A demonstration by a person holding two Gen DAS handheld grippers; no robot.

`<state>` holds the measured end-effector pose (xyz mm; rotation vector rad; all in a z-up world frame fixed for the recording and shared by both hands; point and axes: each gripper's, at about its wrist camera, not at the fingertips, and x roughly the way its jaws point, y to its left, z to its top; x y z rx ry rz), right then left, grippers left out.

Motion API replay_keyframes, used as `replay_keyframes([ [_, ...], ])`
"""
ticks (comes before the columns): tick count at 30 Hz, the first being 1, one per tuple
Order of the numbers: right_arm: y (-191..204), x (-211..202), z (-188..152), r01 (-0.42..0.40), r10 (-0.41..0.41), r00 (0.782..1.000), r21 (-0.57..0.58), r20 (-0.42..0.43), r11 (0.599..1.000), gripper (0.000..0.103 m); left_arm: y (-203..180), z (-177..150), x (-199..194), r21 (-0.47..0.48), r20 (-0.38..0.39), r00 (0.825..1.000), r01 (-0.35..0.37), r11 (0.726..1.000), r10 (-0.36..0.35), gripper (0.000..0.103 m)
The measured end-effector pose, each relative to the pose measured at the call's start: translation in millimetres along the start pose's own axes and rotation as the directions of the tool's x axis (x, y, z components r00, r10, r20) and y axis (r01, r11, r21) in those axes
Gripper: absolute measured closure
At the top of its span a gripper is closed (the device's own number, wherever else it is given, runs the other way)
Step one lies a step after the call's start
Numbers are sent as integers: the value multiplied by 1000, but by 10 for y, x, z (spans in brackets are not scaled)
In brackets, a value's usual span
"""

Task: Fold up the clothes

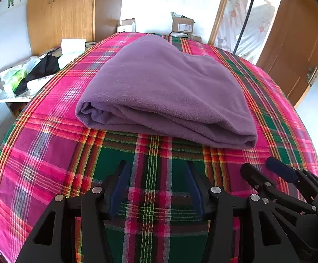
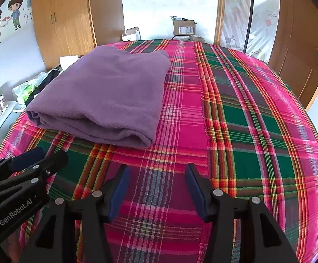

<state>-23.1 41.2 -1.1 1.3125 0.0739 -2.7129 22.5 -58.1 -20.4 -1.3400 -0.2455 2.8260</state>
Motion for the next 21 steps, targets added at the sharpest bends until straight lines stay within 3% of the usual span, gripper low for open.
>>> replay_keyframes([
  [15,5,-12,-28,-2,2,1000,5,3,1000,49,-31,-15,7,17,17,1000,-21,1000,20,49],
  [19,9,-13,-28,-1,1,1000,5,3,1000,49,-36,-14,11,19,13,1000,14,1000,-15,38],
  [21,17,-13,-32,-2,2,1000,6,3,1000,49,-55,-13,16,27,12,1000,10,1000,-11,38],
])
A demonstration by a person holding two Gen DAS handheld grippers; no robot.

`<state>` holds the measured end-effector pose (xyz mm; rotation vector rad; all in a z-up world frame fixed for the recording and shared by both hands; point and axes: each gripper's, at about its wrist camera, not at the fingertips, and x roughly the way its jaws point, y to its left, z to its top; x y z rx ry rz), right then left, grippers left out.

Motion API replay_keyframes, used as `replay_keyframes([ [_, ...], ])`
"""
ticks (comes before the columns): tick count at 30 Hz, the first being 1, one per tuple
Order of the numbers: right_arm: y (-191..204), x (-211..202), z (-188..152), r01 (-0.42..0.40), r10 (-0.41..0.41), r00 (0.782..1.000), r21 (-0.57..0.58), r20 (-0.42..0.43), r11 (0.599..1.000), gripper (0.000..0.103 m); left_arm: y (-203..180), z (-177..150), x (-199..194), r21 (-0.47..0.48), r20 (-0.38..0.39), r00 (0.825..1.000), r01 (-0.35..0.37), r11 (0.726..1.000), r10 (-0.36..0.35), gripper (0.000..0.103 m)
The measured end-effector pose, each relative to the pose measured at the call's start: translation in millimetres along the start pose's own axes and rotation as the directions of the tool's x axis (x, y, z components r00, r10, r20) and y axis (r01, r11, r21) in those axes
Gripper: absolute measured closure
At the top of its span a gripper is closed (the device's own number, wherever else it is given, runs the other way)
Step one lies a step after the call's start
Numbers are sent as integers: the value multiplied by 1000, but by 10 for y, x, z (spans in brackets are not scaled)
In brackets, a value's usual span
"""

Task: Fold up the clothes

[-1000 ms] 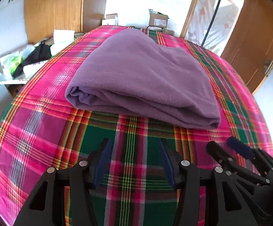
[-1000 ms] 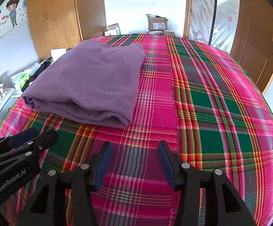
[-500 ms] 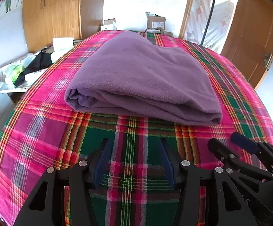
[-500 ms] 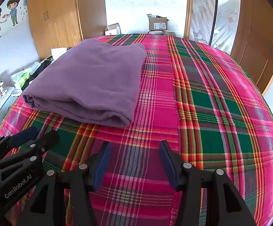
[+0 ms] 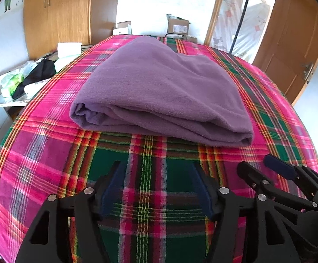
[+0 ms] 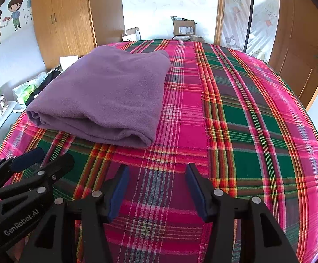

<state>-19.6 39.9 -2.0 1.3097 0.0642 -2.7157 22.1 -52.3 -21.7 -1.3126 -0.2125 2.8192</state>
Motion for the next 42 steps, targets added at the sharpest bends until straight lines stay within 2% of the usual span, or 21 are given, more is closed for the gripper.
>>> replay_keyframes([
  [4,-4,-4,0,-1,1,1000,1,0,1000,49,-30,-3,7,26,-2,1000,-16,1000,16,38],
  [12,-15,-22,-13,20,-20,1000,14,1,1000,49,88,22,-8,-16,1,999,41,999,-41,38],
  [17,-12,-17,-10,35,-35,999,9,0,999,49,86,49,13,1,-21,999,-29,1000,29,38],
  [26,-13,-5,3,35,-35,999,7,-1,999,48,3,25,55,48,-9,995,-99,994,99,37],
  [30,-26,-2,3,33,-33,999,8,-1,999,48,24,54,57,20,-8,996,-83,996,83,34],
  [42,-38,2,4,34,-34,999,5,-1,999,48,4,58,67,31,-12,995,-101,994,102,34],
])
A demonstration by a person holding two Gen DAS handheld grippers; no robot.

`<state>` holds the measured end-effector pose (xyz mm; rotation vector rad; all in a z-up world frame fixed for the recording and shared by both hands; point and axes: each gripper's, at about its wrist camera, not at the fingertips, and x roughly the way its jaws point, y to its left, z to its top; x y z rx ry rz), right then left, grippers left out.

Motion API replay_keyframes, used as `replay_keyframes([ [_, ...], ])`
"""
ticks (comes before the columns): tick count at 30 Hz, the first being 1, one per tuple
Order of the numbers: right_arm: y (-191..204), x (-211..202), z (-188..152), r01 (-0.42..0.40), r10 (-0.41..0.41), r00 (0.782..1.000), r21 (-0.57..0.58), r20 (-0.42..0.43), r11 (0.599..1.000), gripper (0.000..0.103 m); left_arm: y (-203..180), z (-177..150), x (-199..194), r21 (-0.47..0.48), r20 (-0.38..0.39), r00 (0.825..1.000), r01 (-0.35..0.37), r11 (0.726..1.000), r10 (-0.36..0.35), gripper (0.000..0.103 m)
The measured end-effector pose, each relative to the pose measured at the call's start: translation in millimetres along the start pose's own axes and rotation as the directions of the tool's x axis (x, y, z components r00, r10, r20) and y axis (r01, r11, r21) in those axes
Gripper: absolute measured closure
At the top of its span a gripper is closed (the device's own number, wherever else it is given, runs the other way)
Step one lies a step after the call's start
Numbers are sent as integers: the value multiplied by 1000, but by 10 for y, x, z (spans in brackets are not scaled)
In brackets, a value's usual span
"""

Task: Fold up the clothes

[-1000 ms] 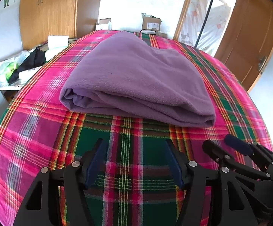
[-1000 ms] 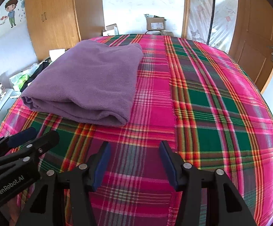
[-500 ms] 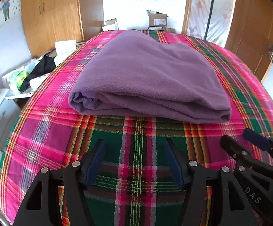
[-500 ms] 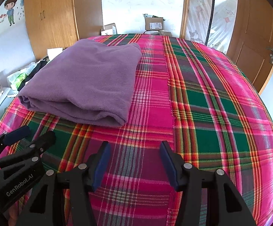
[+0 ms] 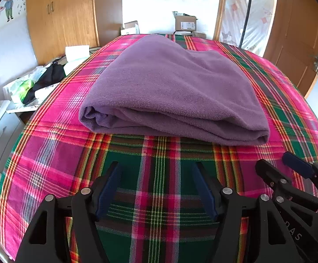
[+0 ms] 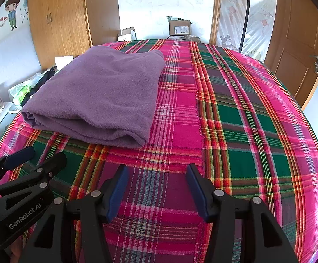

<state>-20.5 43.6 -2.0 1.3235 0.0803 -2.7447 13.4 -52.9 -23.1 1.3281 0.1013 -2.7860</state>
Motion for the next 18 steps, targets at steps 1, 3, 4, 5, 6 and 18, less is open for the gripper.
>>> replay_keyframes([
  [1,2,1,2,0,0,1000,0,0,1000,48,-7,-4,0,1,0,1000,-2,1000,2,34],
  [3,3,2,3,1,-1,1000,0,0,1000,48,-12,-9,0,1,-1,1000,-4,1000,4,34],
  [4,4,3,3,1,-1,1000,0,0,1000,48,-14,-10,0,0,-1,1000,-4,1000,4,34],
  [5,6,3,4,1,-1,1000,0,0,1000,48,-20,-10,-2,0,-1,1000,-5,1000,5,34],
  [6,9,3,6,1,-1,1000,0,0,1000,48,-24,-10,-3,-1,0,1000,-5,1000,5,34],
  [18,14,9,15,2,-2,1000,-1,0,1000,48,-38,-21,-7,-4,-1,1000,-9,1000,9,33],
])
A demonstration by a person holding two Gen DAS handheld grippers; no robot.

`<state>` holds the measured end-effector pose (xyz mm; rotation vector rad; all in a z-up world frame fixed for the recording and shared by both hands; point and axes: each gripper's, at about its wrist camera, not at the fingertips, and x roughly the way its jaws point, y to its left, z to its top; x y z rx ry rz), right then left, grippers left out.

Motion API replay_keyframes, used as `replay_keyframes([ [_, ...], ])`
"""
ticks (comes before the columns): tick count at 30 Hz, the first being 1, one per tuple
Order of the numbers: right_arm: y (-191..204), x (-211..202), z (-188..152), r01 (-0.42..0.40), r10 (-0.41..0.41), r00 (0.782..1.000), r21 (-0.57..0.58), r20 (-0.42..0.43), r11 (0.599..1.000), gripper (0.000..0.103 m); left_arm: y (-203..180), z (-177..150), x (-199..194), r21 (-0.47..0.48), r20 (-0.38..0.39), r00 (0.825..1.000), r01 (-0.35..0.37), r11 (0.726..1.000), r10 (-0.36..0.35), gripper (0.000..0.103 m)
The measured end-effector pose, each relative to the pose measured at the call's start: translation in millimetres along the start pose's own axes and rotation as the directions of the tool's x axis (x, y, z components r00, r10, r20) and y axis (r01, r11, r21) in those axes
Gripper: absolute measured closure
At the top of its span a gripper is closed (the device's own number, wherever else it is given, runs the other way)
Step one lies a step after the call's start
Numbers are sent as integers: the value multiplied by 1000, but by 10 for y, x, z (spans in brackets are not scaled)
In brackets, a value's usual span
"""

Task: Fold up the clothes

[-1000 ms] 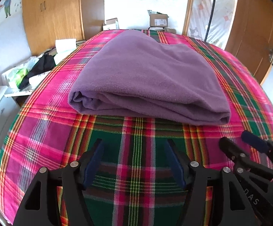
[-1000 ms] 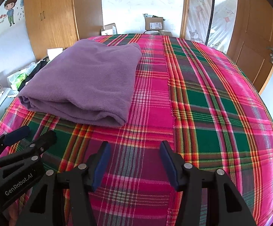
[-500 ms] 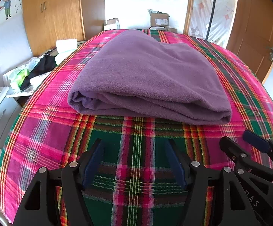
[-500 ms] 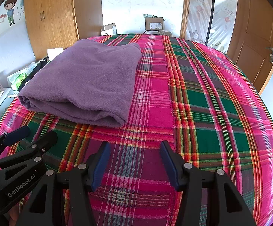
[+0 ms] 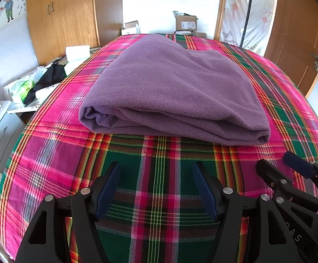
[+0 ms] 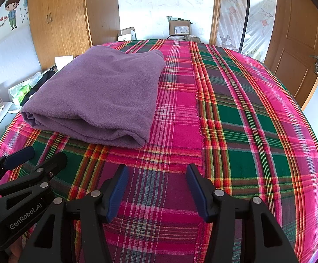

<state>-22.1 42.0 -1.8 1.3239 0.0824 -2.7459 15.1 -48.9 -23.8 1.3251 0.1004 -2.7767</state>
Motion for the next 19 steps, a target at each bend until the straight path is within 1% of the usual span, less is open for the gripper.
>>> replay_keyframes([
  [10,9,-9,-5,1,-1,1000,0,0,1000,48,-18,-1,3,0,-3,1000,-1,1000,1,31],
  [19,18,-8,-4,1,-1,1000,1,0,1000,48,-19,0,1,0,-3,1000,1,1000,-1,30],
])
